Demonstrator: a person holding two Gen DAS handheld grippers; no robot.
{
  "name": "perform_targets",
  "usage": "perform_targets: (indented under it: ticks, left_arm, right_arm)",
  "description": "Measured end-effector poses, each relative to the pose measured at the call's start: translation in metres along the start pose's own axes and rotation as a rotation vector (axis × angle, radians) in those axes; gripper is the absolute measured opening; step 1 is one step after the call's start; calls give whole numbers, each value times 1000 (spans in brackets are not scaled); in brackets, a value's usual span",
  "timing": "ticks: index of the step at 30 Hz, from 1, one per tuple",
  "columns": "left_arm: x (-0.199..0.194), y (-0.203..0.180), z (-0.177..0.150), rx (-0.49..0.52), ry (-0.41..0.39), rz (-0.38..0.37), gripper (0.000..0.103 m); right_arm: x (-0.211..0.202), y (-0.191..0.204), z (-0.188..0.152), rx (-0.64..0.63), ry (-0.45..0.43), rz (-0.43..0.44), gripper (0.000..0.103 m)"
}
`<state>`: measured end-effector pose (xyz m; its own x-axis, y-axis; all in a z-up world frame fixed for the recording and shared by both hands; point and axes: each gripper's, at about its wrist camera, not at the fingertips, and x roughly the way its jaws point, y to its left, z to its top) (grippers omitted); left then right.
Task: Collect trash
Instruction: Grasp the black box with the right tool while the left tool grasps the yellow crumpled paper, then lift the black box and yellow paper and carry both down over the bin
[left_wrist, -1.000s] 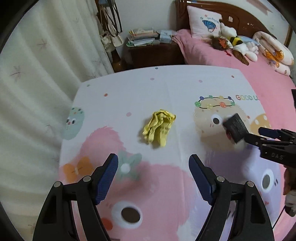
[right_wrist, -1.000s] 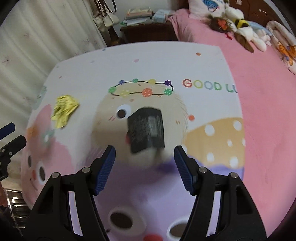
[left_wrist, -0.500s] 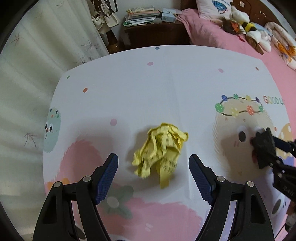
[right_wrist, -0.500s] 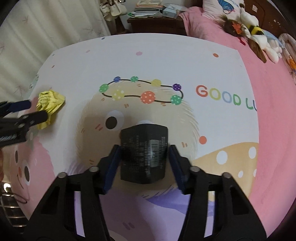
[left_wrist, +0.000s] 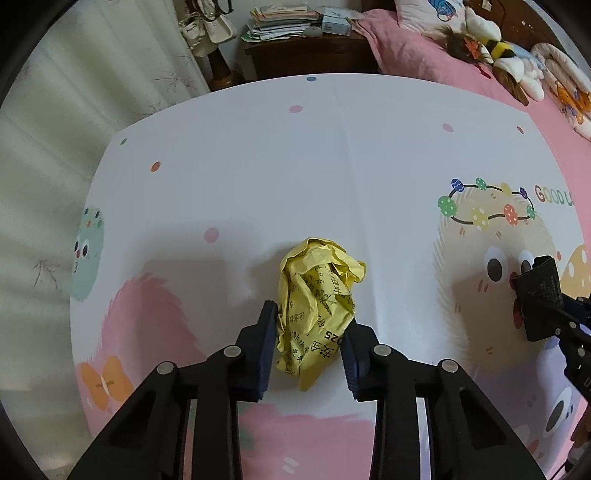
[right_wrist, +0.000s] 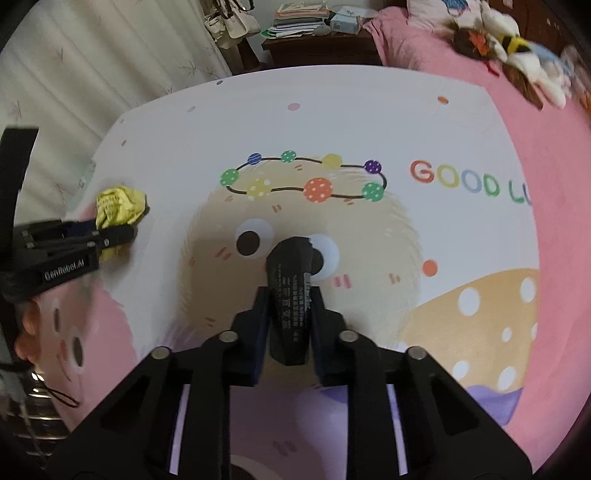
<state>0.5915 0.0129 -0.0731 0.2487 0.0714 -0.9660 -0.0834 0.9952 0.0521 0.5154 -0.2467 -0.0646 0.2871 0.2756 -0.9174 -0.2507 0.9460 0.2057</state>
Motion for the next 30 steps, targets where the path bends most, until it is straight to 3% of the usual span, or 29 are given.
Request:
perform_targets:
  ticks: [8, 14, 21, 30]
  left_arm:
    - [-38, 10, -44, -38, -56, -62, 30]
    - [-89, 8, -112, -21, -93, -131, 30]
    - [-155, 10, -198, -10, -122, -172, 30]
    - [-221, 54, -314, 32, -198, -194, 30]
  right_arm:
    - [-30, 5, -23, 55, -43, 123, 12]
    - [-66, 24, -51, 54, -81, 155, 11]
    - [-108, 65, -109, 42, -94, 146, 11]
    - [-157, 151, -213, 37, -129, 128, 11]
